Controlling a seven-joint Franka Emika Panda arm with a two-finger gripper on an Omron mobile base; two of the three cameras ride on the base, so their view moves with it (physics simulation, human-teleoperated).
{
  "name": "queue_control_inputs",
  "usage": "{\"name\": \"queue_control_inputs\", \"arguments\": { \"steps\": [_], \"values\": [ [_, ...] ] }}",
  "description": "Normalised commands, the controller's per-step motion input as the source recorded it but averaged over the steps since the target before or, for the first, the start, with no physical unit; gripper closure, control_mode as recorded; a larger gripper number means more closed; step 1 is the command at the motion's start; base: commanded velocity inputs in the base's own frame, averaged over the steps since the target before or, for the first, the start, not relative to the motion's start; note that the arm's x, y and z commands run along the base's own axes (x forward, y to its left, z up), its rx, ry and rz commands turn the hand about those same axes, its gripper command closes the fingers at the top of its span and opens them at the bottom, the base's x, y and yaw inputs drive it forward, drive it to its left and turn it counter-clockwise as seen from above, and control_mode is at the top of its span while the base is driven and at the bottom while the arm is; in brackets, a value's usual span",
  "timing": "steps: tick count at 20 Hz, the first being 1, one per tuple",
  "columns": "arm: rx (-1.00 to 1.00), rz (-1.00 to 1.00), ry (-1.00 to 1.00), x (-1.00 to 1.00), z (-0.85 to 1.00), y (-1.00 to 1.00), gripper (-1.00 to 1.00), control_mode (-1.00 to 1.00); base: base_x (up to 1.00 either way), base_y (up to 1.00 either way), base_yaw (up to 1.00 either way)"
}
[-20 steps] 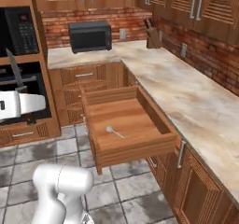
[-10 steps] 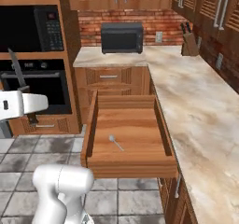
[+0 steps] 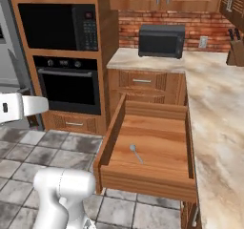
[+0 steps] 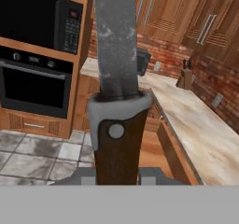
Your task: Pick up the metallic utensils from the counter and place them in the open drawer. Make sure not to pick up any wooden utensils.
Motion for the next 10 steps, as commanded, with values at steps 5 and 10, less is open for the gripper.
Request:
{"name": "queue_control_inputs", "arguments": {
  "steps": [5, 10],
  "values": [
    [0.00, 0.00, 0.00, 0.00, 0.00, 0.00, 1.00, 1.00, 0.56, 0.00, 0.18],
    [0.00, 0.00, 0.00, 0.00, 0.00, 0.00, 1.00, 1.00, 0.64, -0.02, 0.14]
  ]
}}
